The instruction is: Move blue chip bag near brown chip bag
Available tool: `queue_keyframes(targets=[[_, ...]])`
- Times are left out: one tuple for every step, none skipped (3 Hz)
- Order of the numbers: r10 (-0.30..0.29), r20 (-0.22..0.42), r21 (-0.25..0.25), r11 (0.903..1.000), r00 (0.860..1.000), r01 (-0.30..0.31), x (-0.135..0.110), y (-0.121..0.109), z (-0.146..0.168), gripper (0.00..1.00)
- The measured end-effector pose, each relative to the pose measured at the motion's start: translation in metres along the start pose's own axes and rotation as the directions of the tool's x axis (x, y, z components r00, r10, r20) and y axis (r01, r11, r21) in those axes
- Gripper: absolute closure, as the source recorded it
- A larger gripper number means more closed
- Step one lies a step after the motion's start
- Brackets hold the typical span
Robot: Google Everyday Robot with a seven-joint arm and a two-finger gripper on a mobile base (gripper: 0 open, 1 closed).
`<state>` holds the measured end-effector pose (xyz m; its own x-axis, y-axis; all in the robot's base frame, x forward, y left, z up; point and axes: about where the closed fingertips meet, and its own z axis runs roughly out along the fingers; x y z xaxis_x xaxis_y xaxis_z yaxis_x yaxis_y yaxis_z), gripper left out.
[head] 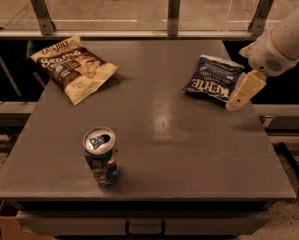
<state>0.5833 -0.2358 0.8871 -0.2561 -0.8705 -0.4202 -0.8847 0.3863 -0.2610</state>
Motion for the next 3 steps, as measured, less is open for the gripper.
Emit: queue_keyframes(targets=[[0.056, 0.058, -0.035, 0.9979, 0.997, -0.054, -0.003, -0.022, 0.040, 0.00], [0.115, 0.092, -0.080, 0.9909, 0.989, -0.108, -0.002, -0.033, 0.069, 0.24], [0.148, 0.099, -0.099, 0.9854, 0.984, -0.139, 0.000, -0.038, 0.079, 0.47]])
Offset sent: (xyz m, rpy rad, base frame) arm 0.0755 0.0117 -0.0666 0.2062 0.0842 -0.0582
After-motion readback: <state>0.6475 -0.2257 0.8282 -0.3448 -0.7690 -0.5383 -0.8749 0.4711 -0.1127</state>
